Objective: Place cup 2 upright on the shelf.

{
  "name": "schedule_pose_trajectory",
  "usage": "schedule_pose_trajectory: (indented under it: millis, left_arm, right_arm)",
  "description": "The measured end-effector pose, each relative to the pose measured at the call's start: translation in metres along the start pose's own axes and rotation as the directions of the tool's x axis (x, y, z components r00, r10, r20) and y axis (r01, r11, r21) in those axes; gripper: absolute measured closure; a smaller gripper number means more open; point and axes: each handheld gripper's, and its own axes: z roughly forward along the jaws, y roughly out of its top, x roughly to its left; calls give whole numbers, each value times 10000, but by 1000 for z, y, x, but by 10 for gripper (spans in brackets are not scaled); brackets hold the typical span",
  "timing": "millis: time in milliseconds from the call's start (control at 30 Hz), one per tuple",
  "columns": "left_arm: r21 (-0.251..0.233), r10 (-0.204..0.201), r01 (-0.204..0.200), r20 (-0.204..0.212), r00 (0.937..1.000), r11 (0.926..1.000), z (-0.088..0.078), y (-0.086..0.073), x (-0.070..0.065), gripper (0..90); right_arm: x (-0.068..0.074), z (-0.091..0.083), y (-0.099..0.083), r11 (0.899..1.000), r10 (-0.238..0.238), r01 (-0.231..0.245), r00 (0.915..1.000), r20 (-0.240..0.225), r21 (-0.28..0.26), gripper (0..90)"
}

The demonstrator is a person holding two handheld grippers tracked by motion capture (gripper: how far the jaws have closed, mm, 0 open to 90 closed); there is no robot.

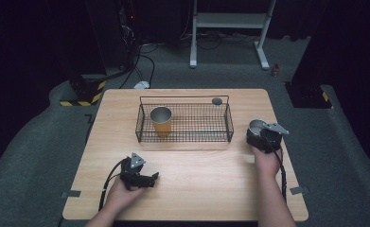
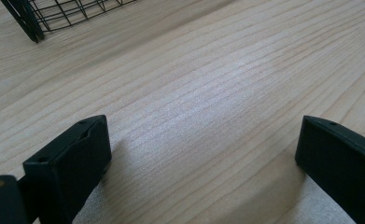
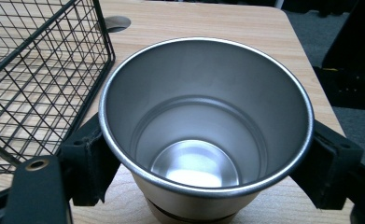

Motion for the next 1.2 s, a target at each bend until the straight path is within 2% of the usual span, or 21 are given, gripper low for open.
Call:
schedule_pose_trajectory:
  millis: [400, 433, 767, 1200]
  left_arm:
    - [-2, 7, -7, 13, 10000, 10000, 0, 0, 0, 37]
    - [-1, 8, -8, 12, 10000, 10000, 0, 0, 0, 37]
    - [-2, 12, -12, 12, 10000, 10000, 0, 0, 0, 37]
    - [-3, 7, -7, 15, 10000, 10000, 0, 0, 0, 37]
  right_arm:
    - [3, -8, 1, 9994, -306, 306, 9995, 30, 184, 188]
    - [3, -10, 2, 9989, -451, 451, 9990, 7, 138, 187]
    - [11, -20, 4, 9994, -360, 360, 9992, -181, -12, 187]
    - [25, -40, 4, 9979, -562, 549, 9977, -384, -341, 187]
